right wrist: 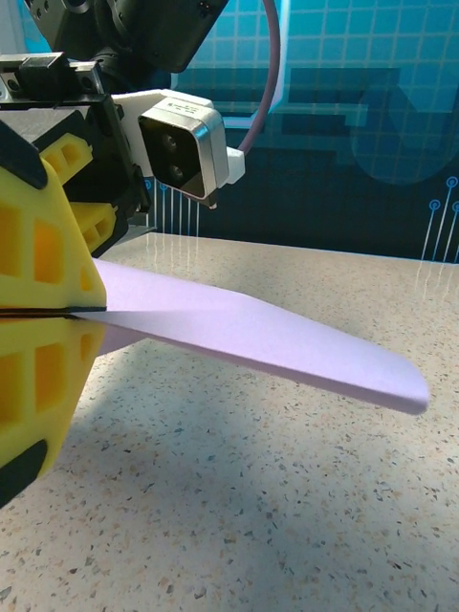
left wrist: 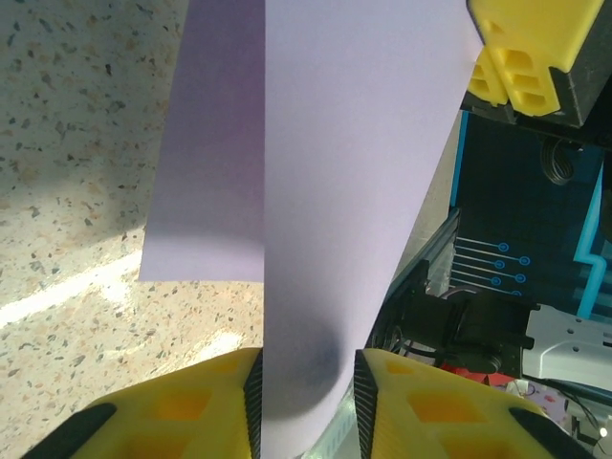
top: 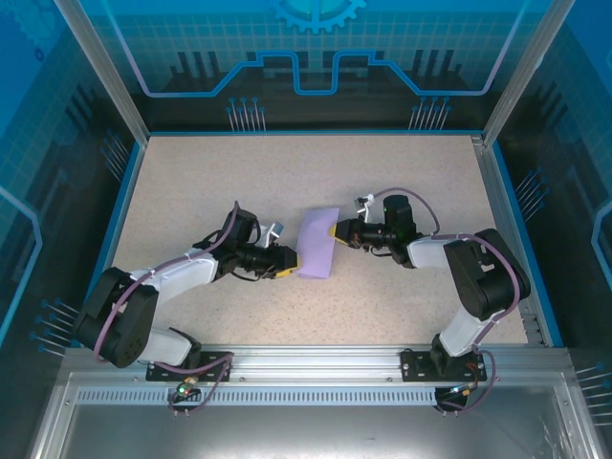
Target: Fold a paper plane with a square sheet of paper (pick it up from the middle)
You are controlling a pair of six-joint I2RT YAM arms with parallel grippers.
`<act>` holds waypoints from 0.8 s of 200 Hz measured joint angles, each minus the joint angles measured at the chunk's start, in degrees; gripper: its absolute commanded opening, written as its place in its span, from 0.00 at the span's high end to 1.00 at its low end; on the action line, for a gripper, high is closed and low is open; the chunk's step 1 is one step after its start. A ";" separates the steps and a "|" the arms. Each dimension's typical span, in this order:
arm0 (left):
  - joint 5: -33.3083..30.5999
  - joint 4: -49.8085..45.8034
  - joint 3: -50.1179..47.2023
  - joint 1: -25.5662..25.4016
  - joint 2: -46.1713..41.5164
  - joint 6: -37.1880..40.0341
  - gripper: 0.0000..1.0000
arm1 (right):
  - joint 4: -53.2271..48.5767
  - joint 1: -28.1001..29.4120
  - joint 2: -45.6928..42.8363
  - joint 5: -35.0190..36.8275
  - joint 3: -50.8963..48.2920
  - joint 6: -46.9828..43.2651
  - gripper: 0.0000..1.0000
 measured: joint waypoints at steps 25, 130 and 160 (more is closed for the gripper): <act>0.04 -0.44 0.00 0.00 0.00 0.11 0.73 | 0.02 0.00 0.00 -0.02 0.00 0.00 0.92; 0.33 -6.34 2.16 0.00 0.00 4.07 0.81 | -0.04 0.00 0.00 0.00 -0.02 -0.24 0.91; 0.33 -7.32 2.67 0.00 0.02 4.76 0.86 | -0.04 0.00 0.02 -0.02 -0.02 -0.26 0.92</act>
